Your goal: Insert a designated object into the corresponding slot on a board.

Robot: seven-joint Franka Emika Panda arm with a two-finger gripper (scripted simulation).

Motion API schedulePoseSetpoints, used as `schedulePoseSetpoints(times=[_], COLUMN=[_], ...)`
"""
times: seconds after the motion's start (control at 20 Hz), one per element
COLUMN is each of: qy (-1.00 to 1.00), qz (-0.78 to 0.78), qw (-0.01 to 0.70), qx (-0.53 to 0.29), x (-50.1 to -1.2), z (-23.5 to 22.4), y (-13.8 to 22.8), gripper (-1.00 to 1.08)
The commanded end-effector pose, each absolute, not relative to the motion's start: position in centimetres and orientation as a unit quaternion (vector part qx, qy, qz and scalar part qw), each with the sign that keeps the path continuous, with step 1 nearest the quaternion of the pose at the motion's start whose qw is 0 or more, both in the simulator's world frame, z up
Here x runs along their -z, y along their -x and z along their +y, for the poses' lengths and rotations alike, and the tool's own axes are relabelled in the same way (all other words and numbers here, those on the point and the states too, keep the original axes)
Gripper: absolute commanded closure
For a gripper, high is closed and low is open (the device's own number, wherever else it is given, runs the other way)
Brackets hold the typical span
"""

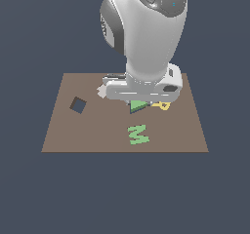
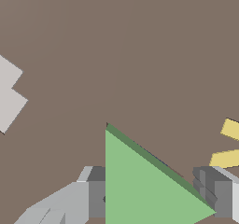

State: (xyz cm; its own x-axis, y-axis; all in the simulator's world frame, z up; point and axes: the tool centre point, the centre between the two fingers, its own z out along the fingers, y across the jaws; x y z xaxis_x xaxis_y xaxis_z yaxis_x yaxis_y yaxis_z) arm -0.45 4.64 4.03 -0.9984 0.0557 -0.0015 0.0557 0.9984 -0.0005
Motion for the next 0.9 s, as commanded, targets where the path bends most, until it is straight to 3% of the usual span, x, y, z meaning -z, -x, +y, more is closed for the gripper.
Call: schedulePoseSetpoints(times=[0.0, 0.85], qy=[-0.017, -0.014], qz=[1.0, 1.0], qw=[0.001, 0.001], qx=[0.0, 0.0], x=[-4.0, -3.0], z=[4.5, 4.5], y=[0.3, 0.3], gripper=[1.08, 1.08])
